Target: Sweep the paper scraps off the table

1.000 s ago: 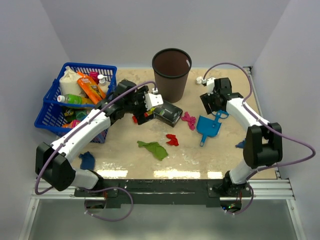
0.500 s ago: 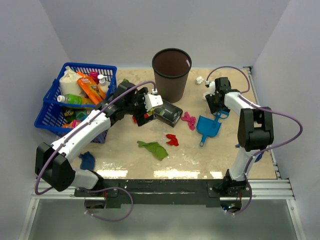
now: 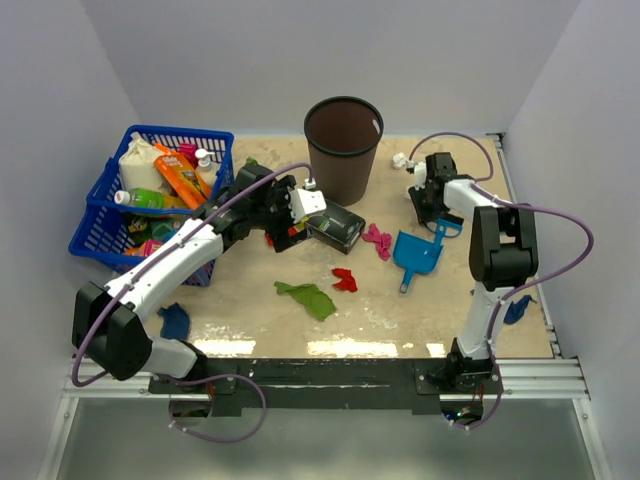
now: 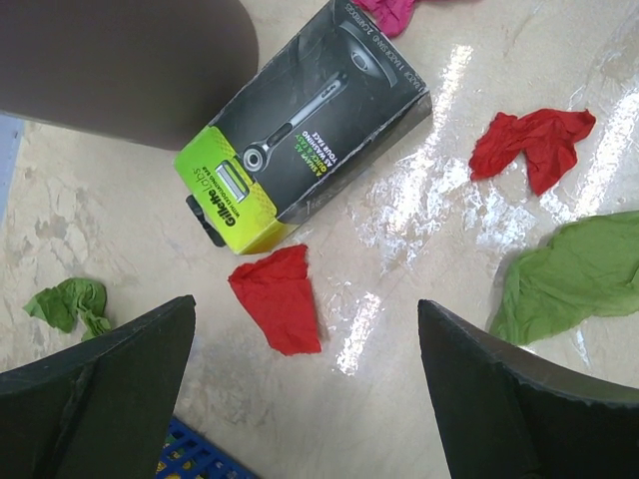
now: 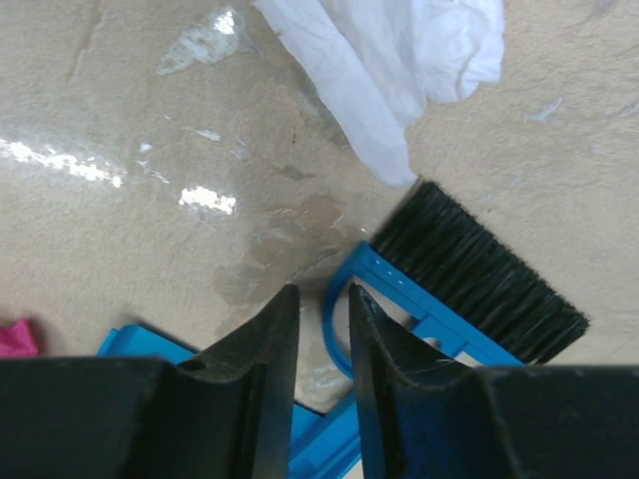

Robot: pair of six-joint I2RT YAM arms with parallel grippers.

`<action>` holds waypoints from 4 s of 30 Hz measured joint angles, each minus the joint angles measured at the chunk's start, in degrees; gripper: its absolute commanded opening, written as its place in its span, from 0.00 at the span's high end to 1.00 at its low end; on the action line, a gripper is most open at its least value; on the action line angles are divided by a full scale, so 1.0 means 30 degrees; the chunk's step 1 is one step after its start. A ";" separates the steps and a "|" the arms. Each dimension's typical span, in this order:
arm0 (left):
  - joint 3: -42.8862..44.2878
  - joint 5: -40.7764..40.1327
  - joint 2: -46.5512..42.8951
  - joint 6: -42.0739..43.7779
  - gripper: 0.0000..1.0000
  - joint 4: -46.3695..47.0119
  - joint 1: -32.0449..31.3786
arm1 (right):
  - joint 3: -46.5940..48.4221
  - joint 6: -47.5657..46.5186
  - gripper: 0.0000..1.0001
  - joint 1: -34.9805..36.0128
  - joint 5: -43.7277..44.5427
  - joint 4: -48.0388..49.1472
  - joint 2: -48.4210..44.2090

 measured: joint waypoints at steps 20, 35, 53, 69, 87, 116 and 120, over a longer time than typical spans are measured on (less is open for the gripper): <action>-0.0007 -0.0525 0.0823 0.1290 0.07 0.1093 0.0000 | 0.0029 0.0554 1.00 -0.0634 -0.2433 -0.1545 -0.4524; -0.1246 0.1479 -0.0641 0.4692 0.11 0.8830 0.0000 | 0.4823 -0.1872 1.00 0.0015 -1.5708 -0.5668 -0.9078; -0.0532 0.7468 -0.0765 1.0214 0.32 0.8502 -0.0066 | 1.1307 -1.1941 1.00 0.5625 -1.8141 -1.6174 -0.3767; 0.2412 0.9996 0.1814 1.1774 0.65 0.4532 -0.0525 | 1.2728 -1.2407 1.00 0.6696 -1.7340 -1.6640 -0.3475; 0.2914 1.0083 0.2433 0.6266 1.00 0.4109 0.0029 | 0.8531 -0.6091 0.02 0.3402 -1.7252 -1.0338 -0.6309; -0.0962 1.7660 0.3461 -2.1959 1.00 2.1464 0.4422 | 0.6011 -0.1654 0.58 0.3249 -2.2316 -0.6069 -0.6375; -0.0962 1.7529 0.3840 -2.2921 1.00 2.2462 0.4430 | 0.5355 -0.0576 0.61 0.3548 -2.2615 -0.5122 -0.6375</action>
